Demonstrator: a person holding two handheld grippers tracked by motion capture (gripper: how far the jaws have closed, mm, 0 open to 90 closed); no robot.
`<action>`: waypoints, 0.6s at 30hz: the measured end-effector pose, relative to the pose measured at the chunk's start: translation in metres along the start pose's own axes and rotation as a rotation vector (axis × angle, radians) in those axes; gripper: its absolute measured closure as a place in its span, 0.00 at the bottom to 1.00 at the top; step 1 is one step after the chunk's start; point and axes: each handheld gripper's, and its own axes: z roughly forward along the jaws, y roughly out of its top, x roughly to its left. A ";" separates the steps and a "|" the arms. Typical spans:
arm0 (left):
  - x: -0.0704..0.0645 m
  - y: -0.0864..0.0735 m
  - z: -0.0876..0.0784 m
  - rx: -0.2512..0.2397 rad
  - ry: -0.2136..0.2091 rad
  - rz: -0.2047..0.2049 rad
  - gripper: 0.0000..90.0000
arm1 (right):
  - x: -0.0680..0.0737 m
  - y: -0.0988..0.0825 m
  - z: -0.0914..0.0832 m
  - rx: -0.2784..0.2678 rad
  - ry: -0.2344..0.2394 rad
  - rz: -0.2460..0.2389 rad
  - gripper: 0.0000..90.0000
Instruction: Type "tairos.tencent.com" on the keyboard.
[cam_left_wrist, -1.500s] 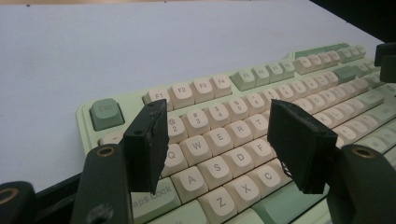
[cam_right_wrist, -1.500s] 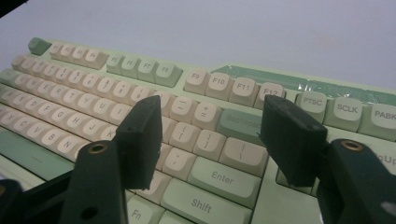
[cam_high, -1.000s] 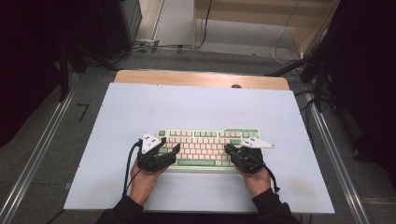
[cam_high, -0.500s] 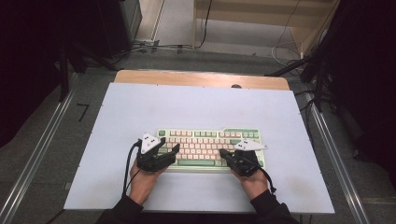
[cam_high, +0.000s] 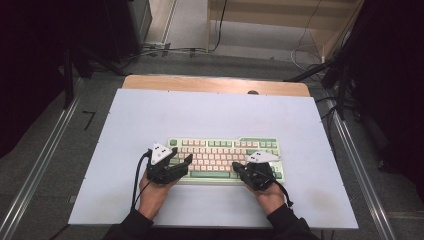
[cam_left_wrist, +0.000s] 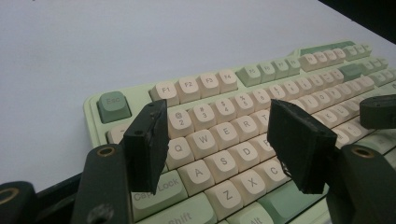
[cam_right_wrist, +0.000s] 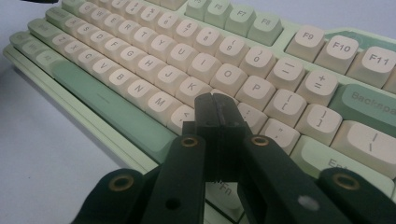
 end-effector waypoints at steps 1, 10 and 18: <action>0.000 0.000 0.000 0.000 0.000 0.000 0.43 | 0.000 0.000 0.000 0.002 -0.001 -0.002 0.97; 0.000 0.000 0.000 0.002 -0.002 0.000 0.43 | -0.003 0.002 -0.004 -0.027 0.011 0.019 0.93; 0.000 0.000 0.000 0.006 -0.004 0.004 0.44 | -0.016 0.005 -0.014 -0.112 -0.031 0.112 0.43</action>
